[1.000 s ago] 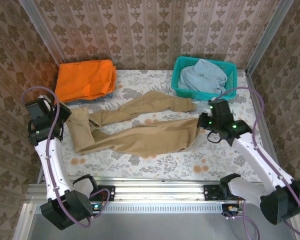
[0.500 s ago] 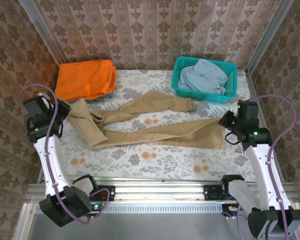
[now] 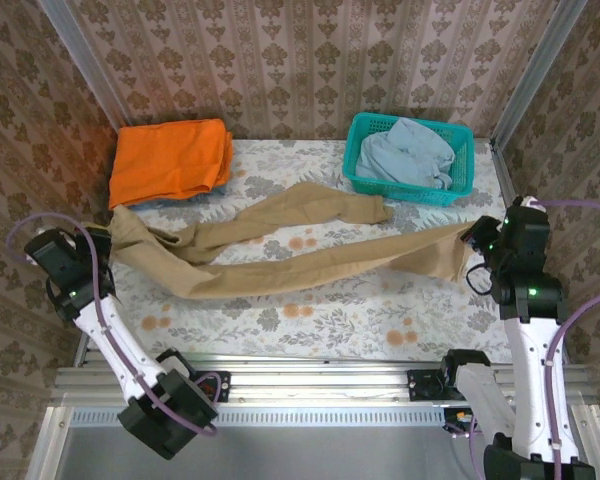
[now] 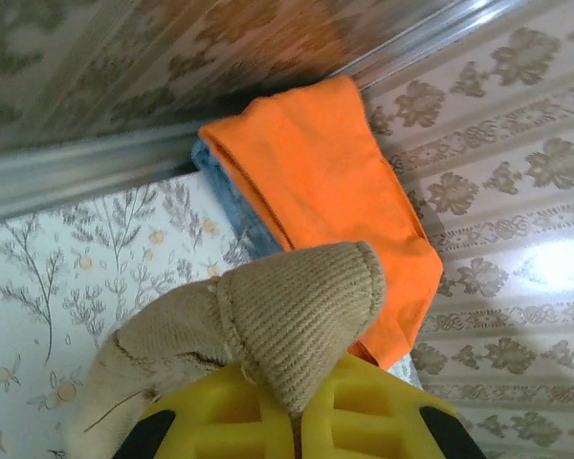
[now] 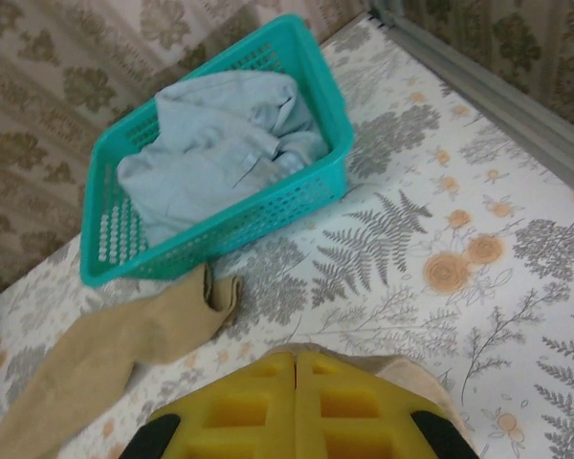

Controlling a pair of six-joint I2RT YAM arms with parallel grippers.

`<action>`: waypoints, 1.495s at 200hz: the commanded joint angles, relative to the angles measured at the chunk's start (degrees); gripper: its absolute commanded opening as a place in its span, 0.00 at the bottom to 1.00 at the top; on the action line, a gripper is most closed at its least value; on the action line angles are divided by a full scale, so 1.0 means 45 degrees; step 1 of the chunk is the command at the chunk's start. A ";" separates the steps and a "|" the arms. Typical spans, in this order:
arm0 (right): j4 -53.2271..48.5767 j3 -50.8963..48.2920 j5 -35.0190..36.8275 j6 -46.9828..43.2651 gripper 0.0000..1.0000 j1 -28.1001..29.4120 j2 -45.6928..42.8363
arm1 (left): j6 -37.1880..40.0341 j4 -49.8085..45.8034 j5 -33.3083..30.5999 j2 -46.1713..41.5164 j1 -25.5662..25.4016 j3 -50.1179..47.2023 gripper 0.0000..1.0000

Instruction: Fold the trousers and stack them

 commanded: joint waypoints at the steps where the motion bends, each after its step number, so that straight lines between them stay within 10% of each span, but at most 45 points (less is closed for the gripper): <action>1: 0.1332 0.0212 -0.0196 0.0659 0.00 -0.0465 0.1025 | -0.2304 0.3985 0.1821 0.1223 0.0324 -0.0503 0.00; 67: 0.3844 0.1214 -0.0721 0.0552 0.00 -0.0581 0.3418 | -0.4476 0.9363 0.3897 0.4978 -0.0039 0.0987 0.00; 138: 0.3238 -0.2268 -0.1121 0.1177 0.00 -0.1565 0.0013 | -0.7154 1.5624 0.4449 0.5186 0.1080 -0.2698 0.00; 173: 0.2700 -0.5203 -0.1723 0.1539 0.14 -0.1385 -0.1309 | -0.8995 1.7655 0.4327 0.5507 0.2926 -0.6383 0.99; 184: 0.2616 -0.5496 -0.1978 0.1545 0.31 -0.1319 -0.1455 | -0.9183 1.7871 0.4428 0.5373 0.3397 -0.6780 1.00; 226: 0.2099 -0.5234 -0.2289 0.1369 0.46 -0.1006 -0.1665 | -0.8072 1.2727 0.4722 0.2361 0.4102 -0.5686 0.99; 258: 0.2529 -0.4583 -0.3676 0.1368 0.46 -0.0113 -0.1034 | -0.3681 0.6465 0.3622 0.0748 0.1014 -0.3024 0.96; 299: 0.2859 -0.2169 -0.2821 -0.0186 0.32 0.5193 0.3829 | 0.0536 0.1481 -0.0360 0.0795 -0.5948 -0.0041 0.95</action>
